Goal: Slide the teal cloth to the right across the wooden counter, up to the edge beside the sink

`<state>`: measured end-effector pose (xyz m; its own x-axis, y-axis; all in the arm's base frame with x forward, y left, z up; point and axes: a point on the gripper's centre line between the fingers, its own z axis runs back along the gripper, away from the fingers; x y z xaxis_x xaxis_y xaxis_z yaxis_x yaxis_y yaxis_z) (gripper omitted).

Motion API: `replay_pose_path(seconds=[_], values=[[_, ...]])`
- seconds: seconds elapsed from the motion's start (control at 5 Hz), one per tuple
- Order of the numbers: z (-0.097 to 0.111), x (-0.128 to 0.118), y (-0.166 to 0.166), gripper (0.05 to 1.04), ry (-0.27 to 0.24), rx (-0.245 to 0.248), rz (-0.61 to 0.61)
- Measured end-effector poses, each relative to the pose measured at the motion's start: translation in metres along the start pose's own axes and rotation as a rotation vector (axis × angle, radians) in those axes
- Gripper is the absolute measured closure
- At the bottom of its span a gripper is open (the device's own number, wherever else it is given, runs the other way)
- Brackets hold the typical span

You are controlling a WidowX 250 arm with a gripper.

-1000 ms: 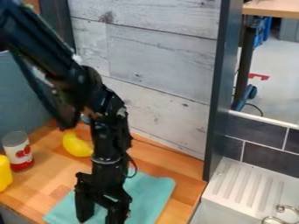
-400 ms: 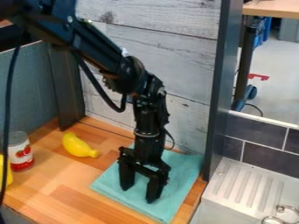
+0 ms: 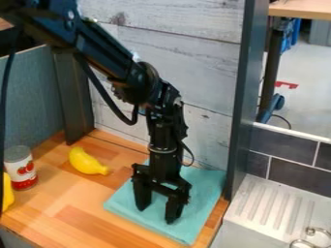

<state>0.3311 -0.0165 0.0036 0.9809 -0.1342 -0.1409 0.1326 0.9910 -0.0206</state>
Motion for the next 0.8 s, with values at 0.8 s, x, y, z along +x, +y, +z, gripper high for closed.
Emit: replay_pose_path(seconds=[0.8], values=[[0.063,-0.069,0.022,0.083,-0.089,0.027,0.03]])
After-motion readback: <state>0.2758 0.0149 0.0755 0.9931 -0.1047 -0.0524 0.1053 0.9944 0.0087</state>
